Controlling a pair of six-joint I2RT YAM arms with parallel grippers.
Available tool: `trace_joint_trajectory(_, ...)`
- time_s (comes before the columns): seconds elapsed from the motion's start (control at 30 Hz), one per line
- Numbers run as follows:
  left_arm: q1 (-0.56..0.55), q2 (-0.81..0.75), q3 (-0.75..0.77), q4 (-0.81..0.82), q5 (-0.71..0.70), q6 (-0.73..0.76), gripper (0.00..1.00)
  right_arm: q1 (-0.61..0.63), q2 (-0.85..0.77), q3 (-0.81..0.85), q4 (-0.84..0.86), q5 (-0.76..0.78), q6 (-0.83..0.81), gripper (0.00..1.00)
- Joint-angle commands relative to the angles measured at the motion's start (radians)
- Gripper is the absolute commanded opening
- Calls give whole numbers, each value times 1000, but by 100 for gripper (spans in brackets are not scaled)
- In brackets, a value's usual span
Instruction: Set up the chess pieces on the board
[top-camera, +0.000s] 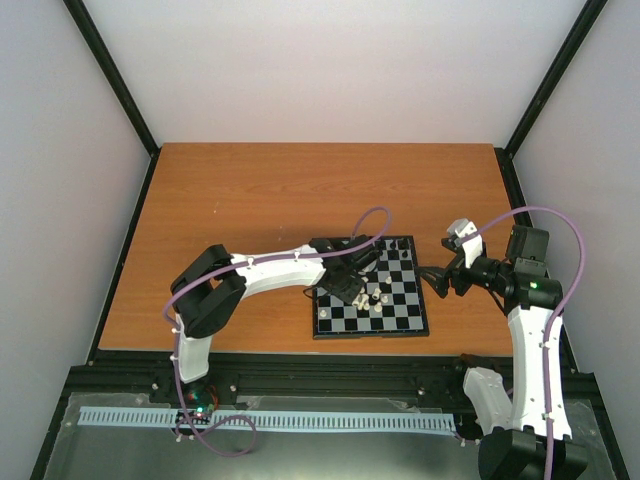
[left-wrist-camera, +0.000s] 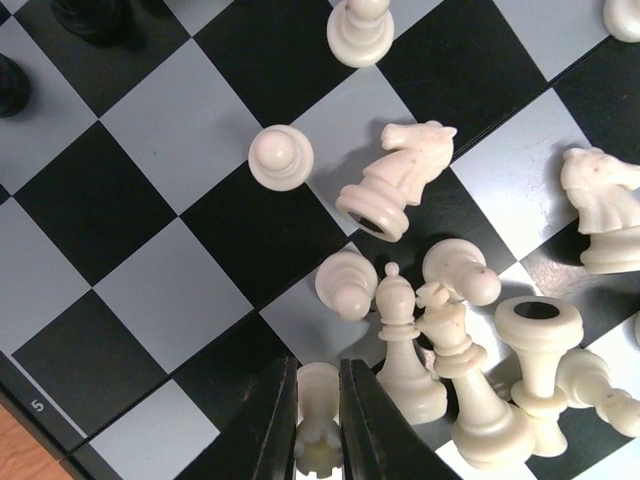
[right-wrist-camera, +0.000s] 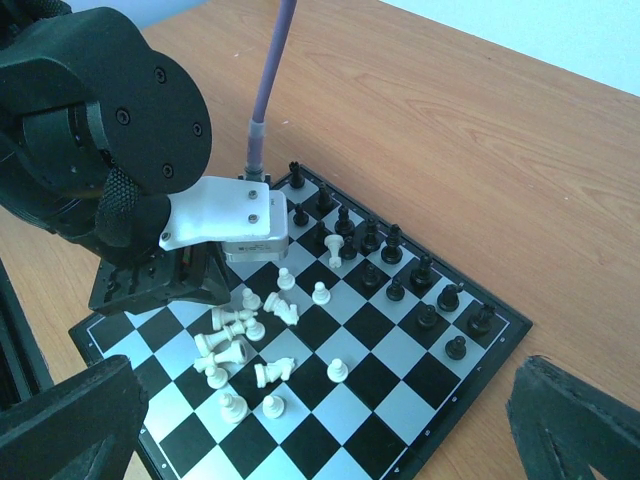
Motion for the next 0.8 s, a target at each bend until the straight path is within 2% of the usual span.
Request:
trace_joint_trajectory(0.0, -3, -20, 25, -31, -13, 7, 12, 7, -5, -2, -3, -23, -16, 100)
trace_joint_trajectory(0.33, -4, -181, -52, -53, 18, 30, 10, 7, -2, 0, -8, -27, -22, 100)
trace_joint_trajectory(0.57, -21, -352, -190, -36, 110, 67, 11, 7, 1, 0, -8, -27, -22, 100)
trace_joint_trajectory(0.77, -49, -430, -301, -35, 142, 83, 11, 7, 3, 1, -8, -27, -22, 100)
